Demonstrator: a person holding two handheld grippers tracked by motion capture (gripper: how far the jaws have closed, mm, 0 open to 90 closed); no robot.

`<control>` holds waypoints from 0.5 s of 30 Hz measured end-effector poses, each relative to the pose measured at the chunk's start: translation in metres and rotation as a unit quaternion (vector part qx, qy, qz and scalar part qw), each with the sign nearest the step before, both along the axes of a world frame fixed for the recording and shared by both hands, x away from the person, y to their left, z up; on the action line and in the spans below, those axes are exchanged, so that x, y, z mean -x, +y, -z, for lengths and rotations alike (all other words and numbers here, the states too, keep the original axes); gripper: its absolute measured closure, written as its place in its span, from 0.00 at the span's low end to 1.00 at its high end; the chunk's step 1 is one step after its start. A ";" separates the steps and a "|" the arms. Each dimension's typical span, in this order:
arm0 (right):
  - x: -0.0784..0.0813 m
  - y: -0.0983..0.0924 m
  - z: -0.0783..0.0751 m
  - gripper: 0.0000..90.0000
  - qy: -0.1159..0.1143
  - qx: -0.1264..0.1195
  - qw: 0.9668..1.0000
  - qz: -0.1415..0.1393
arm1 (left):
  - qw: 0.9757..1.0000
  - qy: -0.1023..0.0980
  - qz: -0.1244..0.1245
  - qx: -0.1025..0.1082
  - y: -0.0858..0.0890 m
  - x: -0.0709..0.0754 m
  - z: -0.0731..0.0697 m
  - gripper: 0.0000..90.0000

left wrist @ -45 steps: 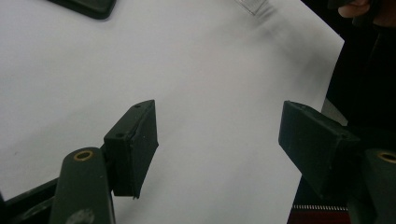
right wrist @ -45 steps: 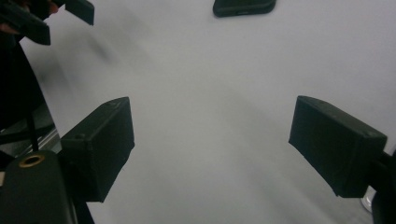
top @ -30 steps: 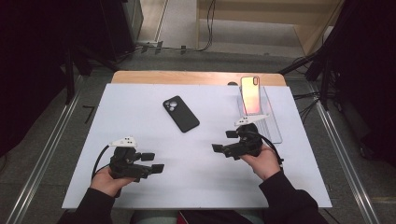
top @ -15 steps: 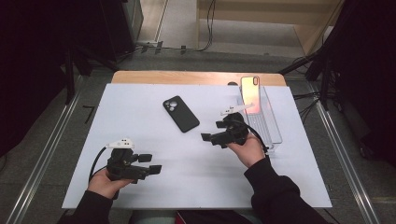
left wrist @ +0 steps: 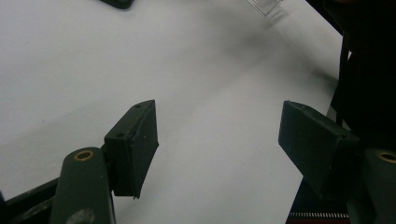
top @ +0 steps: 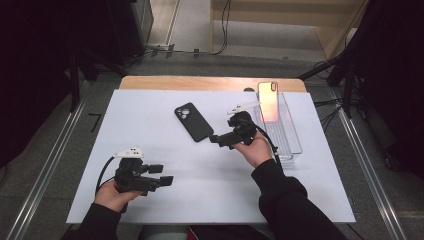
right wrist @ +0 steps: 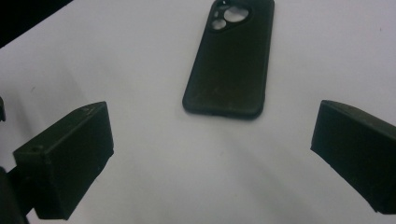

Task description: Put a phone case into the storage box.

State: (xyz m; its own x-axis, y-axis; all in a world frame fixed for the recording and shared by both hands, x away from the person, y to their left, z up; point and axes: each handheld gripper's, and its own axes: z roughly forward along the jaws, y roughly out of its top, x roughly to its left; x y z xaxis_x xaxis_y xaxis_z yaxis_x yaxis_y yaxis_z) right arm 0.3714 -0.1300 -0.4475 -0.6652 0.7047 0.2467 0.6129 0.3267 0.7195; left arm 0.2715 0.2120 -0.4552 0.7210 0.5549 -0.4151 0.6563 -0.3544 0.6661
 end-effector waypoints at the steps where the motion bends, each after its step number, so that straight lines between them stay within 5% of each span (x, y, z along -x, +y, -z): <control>1: -0.006 0.004 -0.002 0.00 0.010 0.012 1.000 0.005 | 1.000 0.000 0.000 0.000 0.000 0.000 0.000 0.32; 15: -0.034 0.028 -0.002 0.00 0.019 0.008 1.000 0.023 | 1.000 -0.002 0.000 -0.003 0.000 0.000 0.000 0.32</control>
